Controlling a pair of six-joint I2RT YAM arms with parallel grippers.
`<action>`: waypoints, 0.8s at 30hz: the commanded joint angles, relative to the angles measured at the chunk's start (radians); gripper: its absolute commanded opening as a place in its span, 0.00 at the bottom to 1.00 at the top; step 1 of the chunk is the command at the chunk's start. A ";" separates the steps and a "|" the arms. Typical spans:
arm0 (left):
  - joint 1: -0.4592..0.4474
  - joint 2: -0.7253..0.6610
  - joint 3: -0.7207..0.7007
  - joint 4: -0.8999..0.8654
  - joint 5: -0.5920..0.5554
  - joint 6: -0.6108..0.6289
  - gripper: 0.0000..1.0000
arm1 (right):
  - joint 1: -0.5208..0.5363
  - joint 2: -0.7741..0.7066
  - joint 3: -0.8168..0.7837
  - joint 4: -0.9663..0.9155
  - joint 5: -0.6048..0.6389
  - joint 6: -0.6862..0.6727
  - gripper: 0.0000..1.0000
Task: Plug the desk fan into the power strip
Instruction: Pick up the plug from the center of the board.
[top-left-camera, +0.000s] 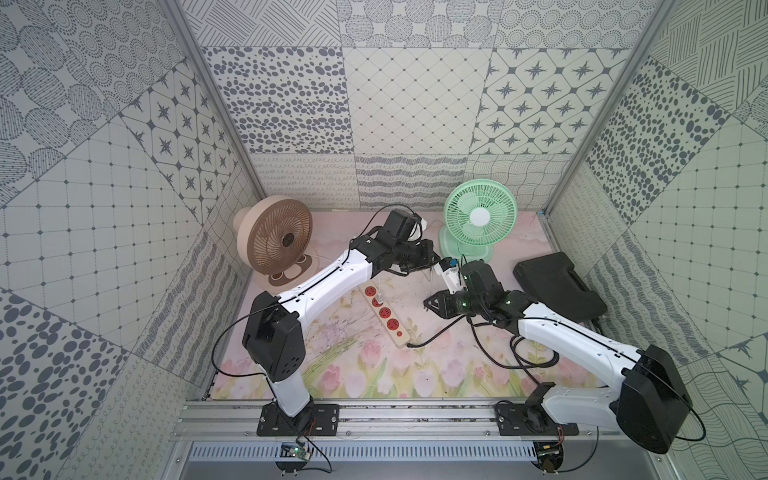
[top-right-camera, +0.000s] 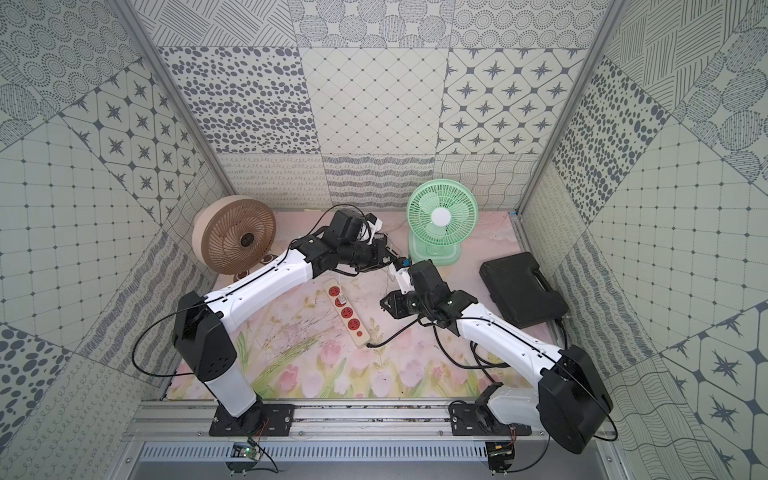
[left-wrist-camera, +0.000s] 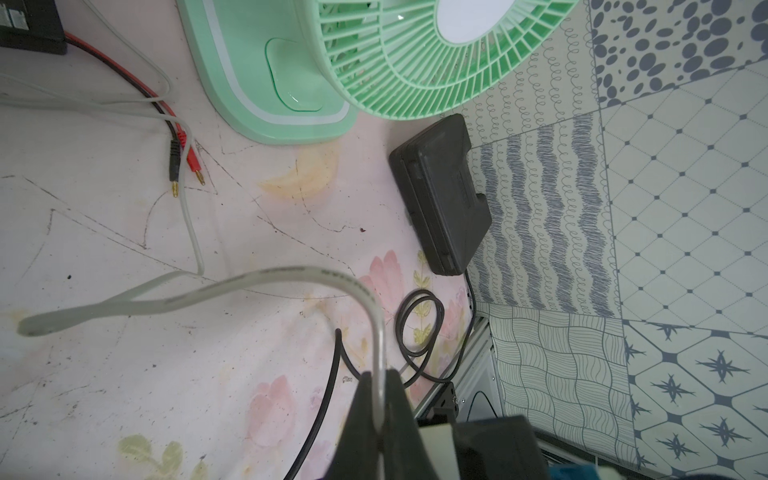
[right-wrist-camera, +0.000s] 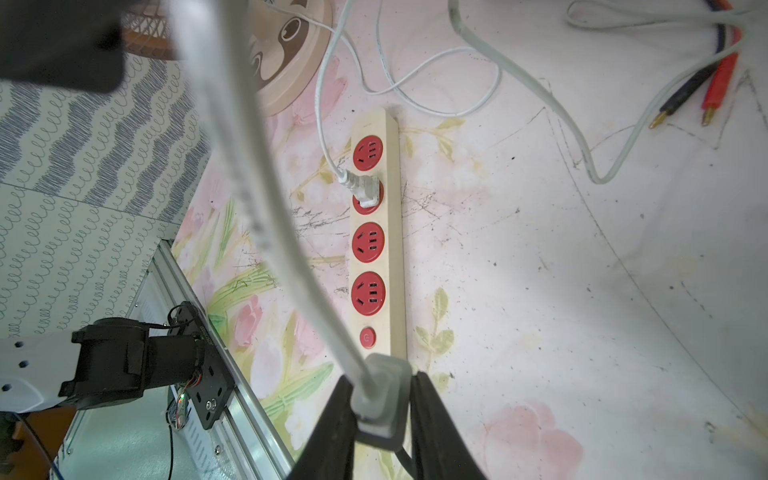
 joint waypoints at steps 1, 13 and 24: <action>-0.015 -0.018 -0.008 0.041 0.078 0.032 0.00 | 0.005 0.027 0.033 0.024 0.002 0.010 0.27; -0.030 -0.031 -0.034 0.052 0.102 0.028 0.00 | 0.006 0.072 0.073 0.011 -0.003 0.025 0.03; -0.026 -0.031 -0.003 0.005 0.078 0.067 0.48 | 0.005 0.067 0.071 0.011 -0.003 0.044 0.00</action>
